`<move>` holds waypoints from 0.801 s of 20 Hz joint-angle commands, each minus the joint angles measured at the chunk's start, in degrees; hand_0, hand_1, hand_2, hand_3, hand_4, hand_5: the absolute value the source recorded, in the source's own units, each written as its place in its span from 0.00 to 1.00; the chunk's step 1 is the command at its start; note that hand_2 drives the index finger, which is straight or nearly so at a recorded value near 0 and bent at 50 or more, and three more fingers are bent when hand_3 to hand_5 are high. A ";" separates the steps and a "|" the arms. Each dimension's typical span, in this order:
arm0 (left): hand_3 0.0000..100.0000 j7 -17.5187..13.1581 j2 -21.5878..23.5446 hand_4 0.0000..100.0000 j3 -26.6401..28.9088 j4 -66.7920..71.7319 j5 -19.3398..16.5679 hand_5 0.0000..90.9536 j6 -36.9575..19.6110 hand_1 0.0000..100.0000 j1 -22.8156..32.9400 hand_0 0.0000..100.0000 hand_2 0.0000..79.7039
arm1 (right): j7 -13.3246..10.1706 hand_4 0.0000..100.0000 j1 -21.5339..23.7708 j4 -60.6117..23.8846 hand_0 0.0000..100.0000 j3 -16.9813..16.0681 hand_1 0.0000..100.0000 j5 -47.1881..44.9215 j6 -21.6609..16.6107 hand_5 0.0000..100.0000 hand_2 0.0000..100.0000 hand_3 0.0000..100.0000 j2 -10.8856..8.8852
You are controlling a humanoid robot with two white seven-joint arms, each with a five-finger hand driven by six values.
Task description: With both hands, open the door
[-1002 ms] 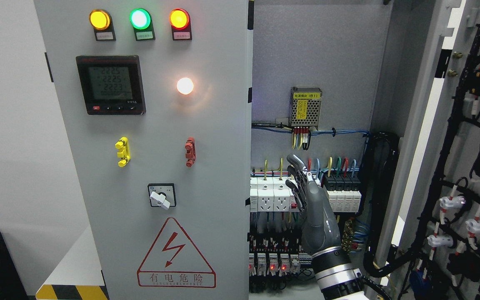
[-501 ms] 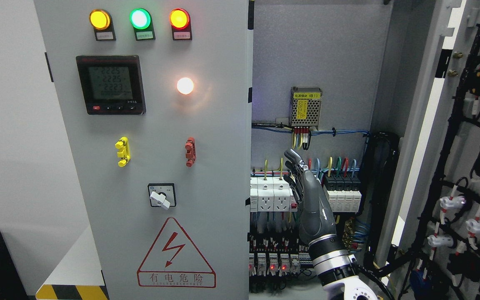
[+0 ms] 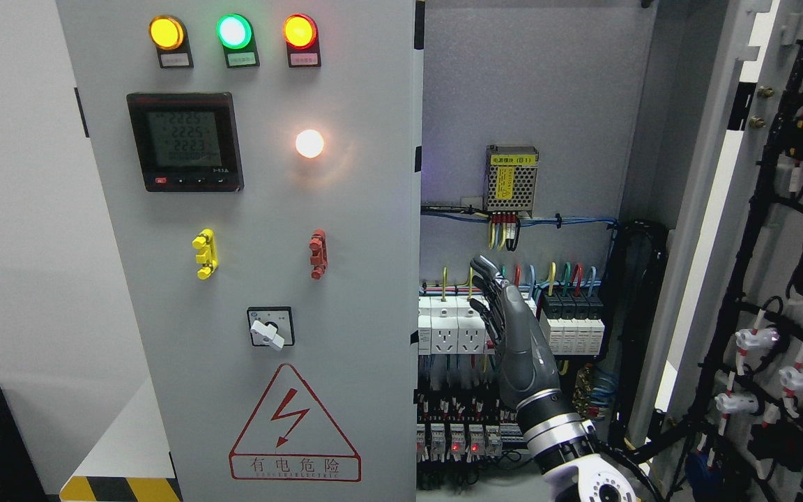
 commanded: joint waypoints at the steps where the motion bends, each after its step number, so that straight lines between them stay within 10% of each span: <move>1: 0.00 -0.01 0.01 0.00 -0.01 -0.04 -0.01 0.00 -0.01 0.00 -0.01 0.00 0.00 | 0.77 0.00 -1.35 1.56 0.00 1.12 0.00 -2.75 0.27 0.00 0.00 0.00 -1.39; 16: 0.00 -0.01 -0.08 0.00 -0.01 0.31 -0.01 0.00 0.07 0.00 0.17 0.00 0.00 | 5.87 0.00 -3.63 2.27 0.00 0.77 0.00 -7.25 3.70 0.00 0.00 0.00 -1.47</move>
